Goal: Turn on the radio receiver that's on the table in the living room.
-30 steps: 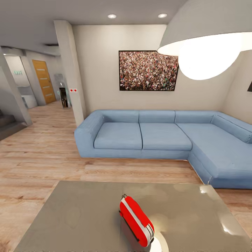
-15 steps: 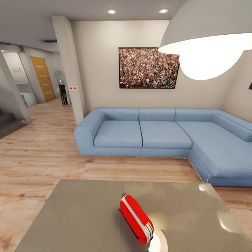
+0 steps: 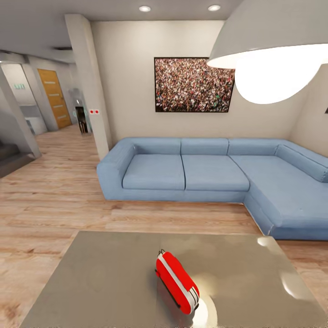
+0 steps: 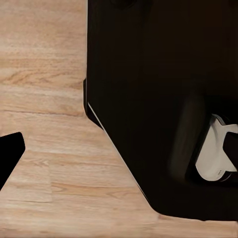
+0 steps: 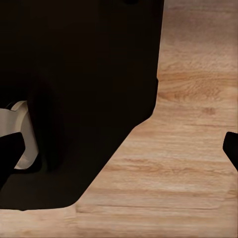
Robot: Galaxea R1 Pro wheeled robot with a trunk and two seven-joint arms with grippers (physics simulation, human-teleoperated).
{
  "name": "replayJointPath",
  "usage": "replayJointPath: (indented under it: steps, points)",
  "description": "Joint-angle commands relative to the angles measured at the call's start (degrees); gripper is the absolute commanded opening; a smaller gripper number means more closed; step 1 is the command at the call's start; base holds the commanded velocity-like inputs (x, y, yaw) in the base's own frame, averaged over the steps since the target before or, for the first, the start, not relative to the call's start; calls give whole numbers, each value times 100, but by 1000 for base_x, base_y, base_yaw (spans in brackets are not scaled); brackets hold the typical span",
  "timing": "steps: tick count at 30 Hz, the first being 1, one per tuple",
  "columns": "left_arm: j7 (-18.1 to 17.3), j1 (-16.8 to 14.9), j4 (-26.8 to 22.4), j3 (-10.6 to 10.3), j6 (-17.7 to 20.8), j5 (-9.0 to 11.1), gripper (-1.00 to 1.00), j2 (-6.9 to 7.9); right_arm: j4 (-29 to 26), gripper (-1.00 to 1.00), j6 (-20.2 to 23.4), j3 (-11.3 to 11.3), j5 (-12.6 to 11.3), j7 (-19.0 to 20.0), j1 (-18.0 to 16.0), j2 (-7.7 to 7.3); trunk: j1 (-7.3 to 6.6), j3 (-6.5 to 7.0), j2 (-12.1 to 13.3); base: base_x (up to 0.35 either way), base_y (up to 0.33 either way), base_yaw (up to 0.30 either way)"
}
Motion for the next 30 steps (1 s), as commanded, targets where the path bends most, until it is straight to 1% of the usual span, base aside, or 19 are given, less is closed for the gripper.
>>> replayJointPath:
  steps: [1, 19, 25, 30]
  points:
    - [0, 2, 0, 0, 0, 0, 100, 0, 0, 100, 0, 0, 0, 0, 3, 0, -23, 9, 41, 0, 0, 0]
    - [0, 1, 0, 0, 0, 0, 100, 0, 0, 100, -2, 0, 0, 0, 1, 0, -418, 166, 763, 0, 0, 0]
    - [0, 2, 0, 0, 0, 0, 100, 0, 0, 100, -1, -4, 0, 0, 2, 0, -418, 116, 763, 0, 0, 0]
    - [0, -1, 0, 0, -1, 0, 100, 0, 0, 100, -2, -8, 0, 0, 1, 0, -418, 105, 763, 0, 0, 0]
